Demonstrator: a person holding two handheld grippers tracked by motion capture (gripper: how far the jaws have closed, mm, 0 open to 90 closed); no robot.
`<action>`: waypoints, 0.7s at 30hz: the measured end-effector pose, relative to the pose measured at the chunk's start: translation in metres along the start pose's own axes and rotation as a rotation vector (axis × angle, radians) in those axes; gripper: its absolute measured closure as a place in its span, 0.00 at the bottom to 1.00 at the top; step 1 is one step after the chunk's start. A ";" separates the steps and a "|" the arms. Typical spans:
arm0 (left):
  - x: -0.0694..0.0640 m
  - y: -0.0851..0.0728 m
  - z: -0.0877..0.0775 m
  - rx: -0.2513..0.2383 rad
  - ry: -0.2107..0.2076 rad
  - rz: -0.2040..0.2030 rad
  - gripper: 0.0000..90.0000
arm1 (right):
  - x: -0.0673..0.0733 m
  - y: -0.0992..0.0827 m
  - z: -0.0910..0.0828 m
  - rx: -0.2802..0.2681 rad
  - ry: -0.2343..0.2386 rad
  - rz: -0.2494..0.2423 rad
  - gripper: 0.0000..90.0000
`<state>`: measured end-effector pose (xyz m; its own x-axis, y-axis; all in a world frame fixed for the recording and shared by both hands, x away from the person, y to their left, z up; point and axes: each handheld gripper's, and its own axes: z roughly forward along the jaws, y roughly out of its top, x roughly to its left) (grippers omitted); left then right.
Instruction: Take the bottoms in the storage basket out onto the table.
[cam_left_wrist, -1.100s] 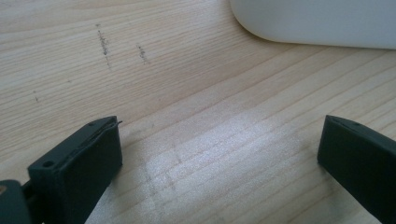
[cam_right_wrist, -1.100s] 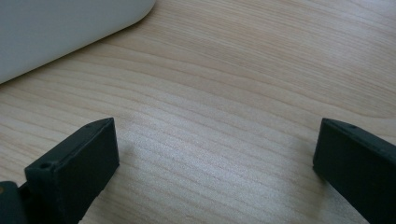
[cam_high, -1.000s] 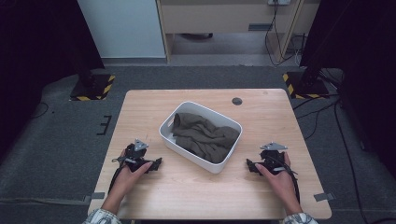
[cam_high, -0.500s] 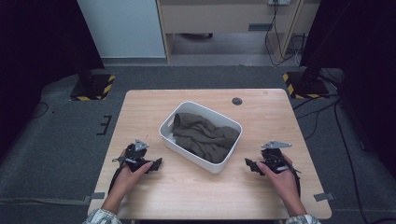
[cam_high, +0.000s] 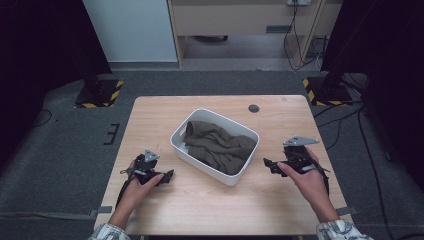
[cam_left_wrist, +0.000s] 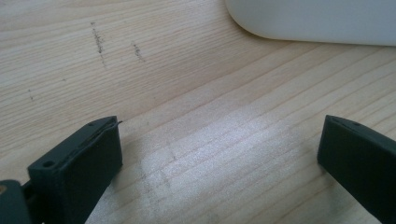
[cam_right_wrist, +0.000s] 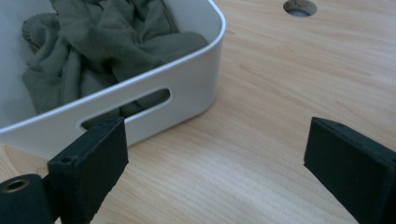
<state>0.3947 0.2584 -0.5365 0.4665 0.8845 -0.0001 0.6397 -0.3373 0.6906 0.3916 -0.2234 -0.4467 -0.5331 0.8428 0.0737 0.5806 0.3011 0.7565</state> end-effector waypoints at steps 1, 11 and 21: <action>0.000 0.000 0.000 0.000 -0.001 0.001 0.00 | 0.001 0.005 0.000 0.000 0.007 -0.008 0.05; -0.001 -0.001 -0.001 0.000 -0.003 0.004 0.00 | 0.006 0.025 -0.001 -0.002 0.048 -0.014 0.06; -0.001 -0.002 -0.002 -0.002 -0.006 0.007 0.00 | 0.018 0.060 -0.012 -0.020 0.077 -0.042 0.06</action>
<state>0.3919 0.2583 -0.5366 0.4746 0.8802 0.0005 0.6349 -0.3427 0.6924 0.4095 -0.1960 -0.3918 -0.6026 0.7929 0.0908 0.5447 0.3255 0.7729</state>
